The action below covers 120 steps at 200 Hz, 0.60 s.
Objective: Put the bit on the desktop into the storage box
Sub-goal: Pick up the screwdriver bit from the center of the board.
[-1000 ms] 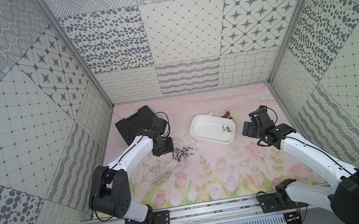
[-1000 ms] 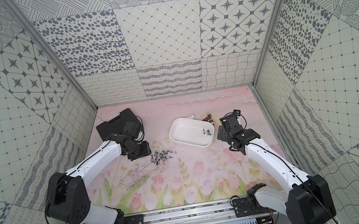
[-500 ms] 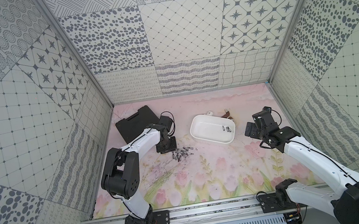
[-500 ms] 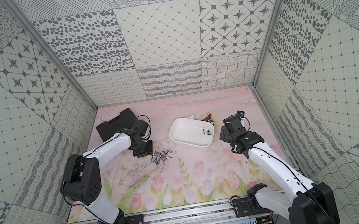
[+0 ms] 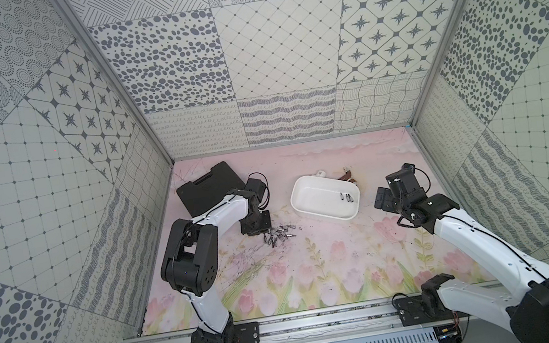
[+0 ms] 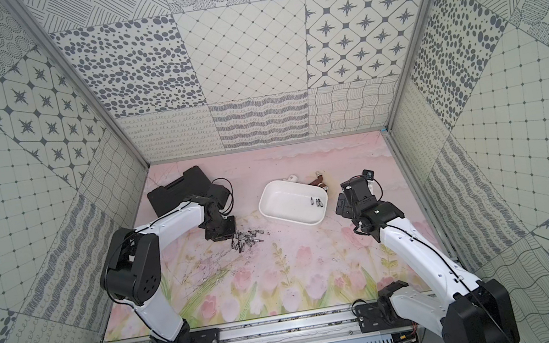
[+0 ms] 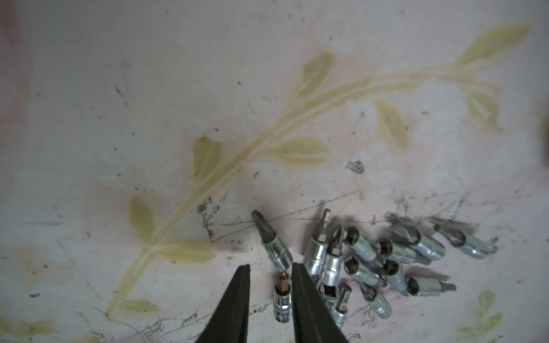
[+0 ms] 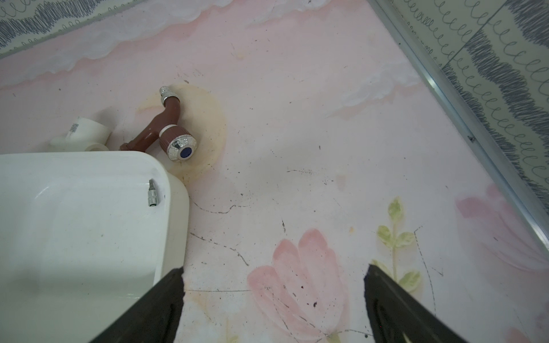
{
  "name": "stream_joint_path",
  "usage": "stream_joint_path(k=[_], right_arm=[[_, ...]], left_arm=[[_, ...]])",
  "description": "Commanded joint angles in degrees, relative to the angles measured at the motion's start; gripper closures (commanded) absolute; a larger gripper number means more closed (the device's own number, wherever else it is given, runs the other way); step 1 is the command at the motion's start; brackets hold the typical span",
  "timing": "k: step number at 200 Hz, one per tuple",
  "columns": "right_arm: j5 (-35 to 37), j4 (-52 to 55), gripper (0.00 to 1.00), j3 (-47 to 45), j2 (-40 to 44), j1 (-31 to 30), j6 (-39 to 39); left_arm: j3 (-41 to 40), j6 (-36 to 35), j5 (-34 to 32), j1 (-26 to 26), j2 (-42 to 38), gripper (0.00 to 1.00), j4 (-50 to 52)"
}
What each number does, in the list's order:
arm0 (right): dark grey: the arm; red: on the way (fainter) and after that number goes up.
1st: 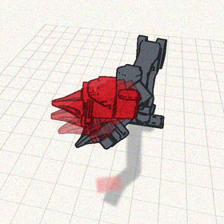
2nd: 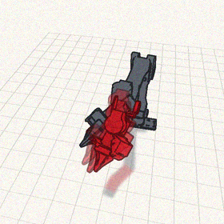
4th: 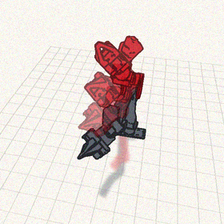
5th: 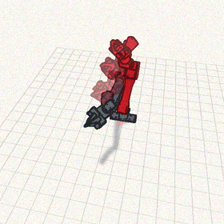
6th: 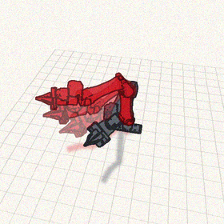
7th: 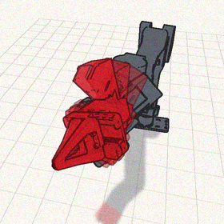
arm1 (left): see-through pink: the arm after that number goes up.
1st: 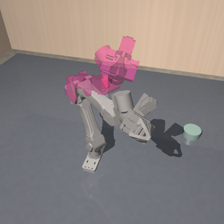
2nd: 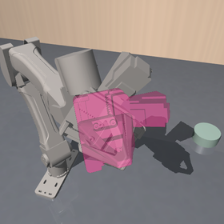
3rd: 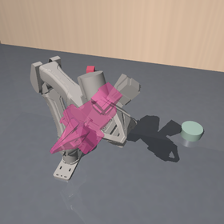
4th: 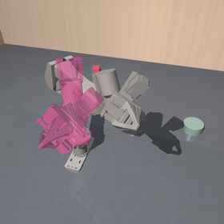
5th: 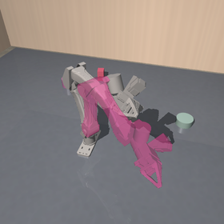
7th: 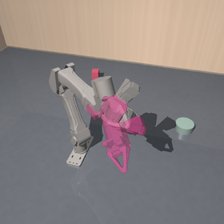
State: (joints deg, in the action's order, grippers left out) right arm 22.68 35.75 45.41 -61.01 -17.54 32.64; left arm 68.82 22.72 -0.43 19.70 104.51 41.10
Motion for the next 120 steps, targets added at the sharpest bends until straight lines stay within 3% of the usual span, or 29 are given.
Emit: stream_joint_path(k=[1, 80, 120], right_arm=[[-0.09, -1.56, 0.03, -0.08, -0.09, 0.41, 0.67], [-0.36, -1.55, 0.03, 0.85, -1.55, 0.43, 0.76], [-0.48, -1.56, 0.03, 1.1, -2.18, 0.53, 0.75]], left_arm=[[0.7, -0.24, -0.46, 0.02, 0.85, 0.71, -0.86], [1.4, -0.04, 0.23, 0.01, 3.23, 0.72, -1.79], [2.0, -0.13, 0.35, 0.04, 4.54, 0.77, -1.88]])
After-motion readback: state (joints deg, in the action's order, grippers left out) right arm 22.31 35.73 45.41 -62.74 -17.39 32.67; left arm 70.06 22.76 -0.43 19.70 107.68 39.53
